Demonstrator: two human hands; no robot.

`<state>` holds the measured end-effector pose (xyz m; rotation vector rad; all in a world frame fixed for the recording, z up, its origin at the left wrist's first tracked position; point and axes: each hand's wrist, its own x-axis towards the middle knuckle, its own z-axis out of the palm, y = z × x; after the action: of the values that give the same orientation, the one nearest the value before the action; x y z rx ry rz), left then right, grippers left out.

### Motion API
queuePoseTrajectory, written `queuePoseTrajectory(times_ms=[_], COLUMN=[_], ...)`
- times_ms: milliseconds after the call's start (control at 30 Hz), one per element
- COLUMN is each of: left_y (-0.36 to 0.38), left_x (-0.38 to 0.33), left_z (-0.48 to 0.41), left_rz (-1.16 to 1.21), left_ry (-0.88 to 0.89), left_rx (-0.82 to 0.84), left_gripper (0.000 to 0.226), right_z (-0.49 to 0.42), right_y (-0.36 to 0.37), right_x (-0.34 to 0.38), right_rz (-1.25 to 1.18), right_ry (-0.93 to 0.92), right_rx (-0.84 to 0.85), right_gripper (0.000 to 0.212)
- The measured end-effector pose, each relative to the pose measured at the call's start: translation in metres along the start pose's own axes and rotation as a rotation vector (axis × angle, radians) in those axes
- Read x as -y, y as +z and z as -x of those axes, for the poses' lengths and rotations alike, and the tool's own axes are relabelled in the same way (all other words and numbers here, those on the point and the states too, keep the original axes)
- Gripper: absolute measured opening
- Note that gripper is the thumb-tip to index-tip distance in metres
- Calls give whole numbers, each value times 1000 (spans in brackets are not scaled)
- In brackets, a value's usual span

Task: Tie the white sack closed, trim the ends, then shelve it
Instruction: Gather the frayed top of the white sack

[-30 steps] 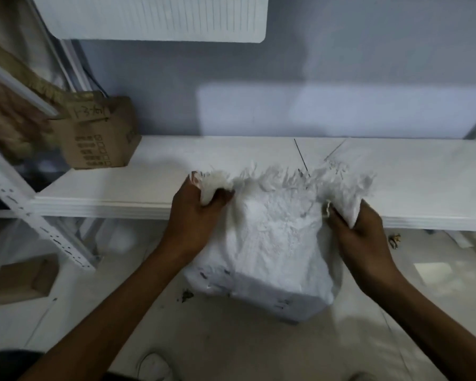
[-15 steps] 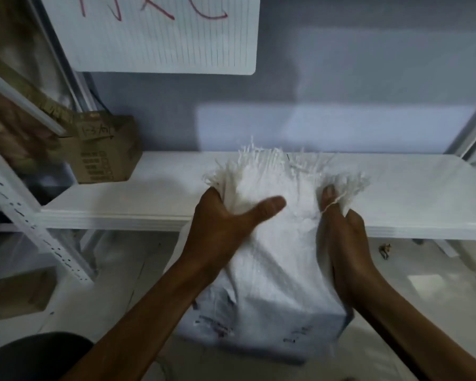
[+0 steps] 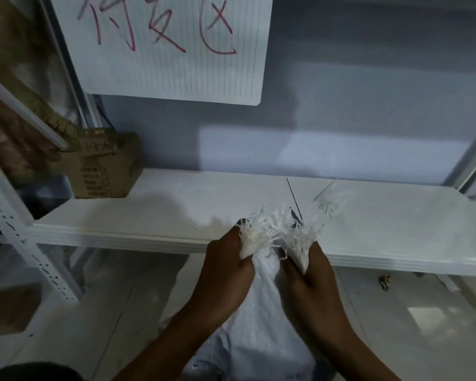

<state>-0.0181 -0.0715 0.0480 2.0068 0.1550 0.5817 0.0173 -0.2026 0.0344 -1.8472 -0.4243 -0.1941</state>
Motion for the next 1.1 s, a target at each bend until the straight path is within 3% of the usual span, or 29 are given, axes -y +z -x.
queuePoseTrajectory(times_ms=[133, 300, 467, 533, 567, 633, 667, 733, 800, 900, 967, 1033, 1100], left_y=[6, 19, 20, 19, 21, 28, 30, 35, 40, 46, 52, 57, 62], left_x=[-8, -14, -19, -26, -24, -13, -9, -4, -2, -4, -1, 1, 0], left_z=[0, -4, -5, -1, 1, 6, 7, 7, 7, 7, 8, 9, 8], left_rz=[82, 148, 314, 433, 429, 354, 337, 309, 318, 409, 425, 381, 314], left_ry=[-109, -168, -176, -209, -184, -136, -134, -150, -162, -214, -227, -201, -165], left_rx=[-16, 86, 155, 207, 212, 220, 217, 211, 171, 73, -26, -96, -141], left_gripper=[37, 25, 22, 17, 30, 65, 75, 83, 76, 34, 12, 8, 13], right_z=[1, 0, -7, -10, -11, -11, -11, -12, -15, -21, -25, -28, -29], right_y=[7, 17, 20, 22, 21, 17, 15, 12, 9, 4, 4, 6, 7], right_x=[1, 3, 13, 25, 30, 39, 40, 37, 34, 33, 30, 24, 14], right_rz=[-28, -71, -318, -589, -749, -969, -1011, -1007, -1060, -1178, -1199, -1228, -1295], right_ry=[-29, -57, 20, 186, 264, 366, 421, 466, 517, 576, 591, 598, 647], right_rx=[-17, -57, -28, -39, -60, -78, -79, -93, -116, -138, -147, -186, -257], right_gripper=[31, 56, 50, 84, 89, 67, 69, 98, 104, 90, 100, 111, 108])
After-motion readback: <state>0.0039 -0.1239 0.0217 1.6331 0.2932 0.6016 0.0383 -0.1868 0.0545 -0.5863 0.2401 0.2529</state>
